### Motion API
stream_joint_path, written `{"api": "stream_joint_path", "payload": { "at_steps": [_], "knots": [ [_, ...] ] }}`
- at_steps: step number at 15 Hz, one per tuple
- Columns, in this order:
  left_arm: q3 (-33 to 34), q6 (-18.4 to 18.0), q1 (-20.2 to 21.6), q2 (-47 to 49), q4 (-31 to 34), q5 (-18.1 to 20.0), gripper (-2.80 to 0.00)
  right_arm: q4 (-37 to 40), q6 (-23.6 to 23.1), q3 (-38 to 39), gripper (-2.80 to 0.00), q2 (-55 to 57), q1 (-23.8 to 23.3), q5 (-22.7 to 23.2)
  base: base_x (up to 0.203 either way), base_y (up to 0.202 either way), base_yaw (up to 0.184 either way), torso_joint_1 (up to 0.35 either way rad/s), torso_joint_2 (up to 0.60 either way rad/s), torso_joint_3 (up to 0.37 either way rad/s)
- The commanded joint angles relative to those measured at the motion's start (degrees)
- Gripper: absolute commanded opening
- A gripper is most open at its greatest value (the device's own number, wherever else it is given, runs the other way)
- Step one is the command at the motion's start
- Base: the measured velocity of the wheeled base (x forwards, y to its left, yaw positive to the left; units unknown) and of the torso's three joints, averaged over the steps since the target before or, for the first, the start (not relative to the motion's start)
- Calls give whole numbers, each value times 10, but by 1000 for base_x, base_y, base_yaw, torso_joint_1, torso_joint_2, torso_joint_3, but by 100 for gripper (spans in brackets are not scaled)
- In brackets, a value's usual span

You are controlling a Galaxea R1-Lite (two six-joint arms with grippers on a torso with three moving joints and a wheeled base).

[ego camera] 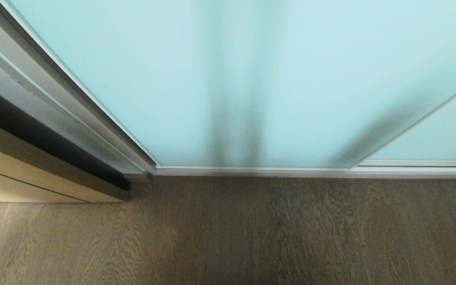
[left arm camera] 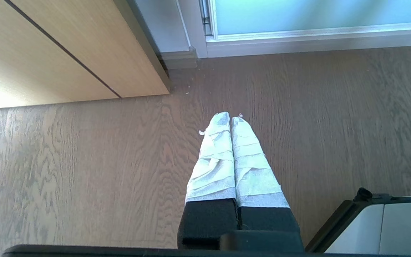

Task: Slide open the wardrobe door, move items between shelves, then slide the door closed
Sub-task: Open the door

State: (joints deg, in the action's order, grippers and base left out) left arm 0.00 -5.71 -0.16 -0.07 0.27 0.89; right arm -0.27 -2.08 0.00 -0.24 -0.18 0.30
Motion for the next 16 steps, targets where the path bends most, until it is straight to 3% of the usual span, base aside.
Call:
{"api": "stream_joint_path", "payload": {
  "at_steps": [1,5,8,13,16],
  "knots": [
    [0,-5,0,2,2,0,-280,0,0,0,-280,2,0,1,0,0,0,0,0,0],
    [1,19,0,2,1,-3,-280,0,0,0,-280,2,0,0,0,0,0,0,0,0],
    [-20,16,1,4,-7,-15,-280,0,0,0,-280,2,0,1,0,0,0,0,0,0],
    [-318,5,0,157,-28,-86,-280,0,1,0,-280,2,0,0,0,0,0,0,0,0],
    [-398,-8,0,310,-185,-148,-280,0,0,0,-280,2,0,1,0,0,0,0,0,0]
  ]
}}
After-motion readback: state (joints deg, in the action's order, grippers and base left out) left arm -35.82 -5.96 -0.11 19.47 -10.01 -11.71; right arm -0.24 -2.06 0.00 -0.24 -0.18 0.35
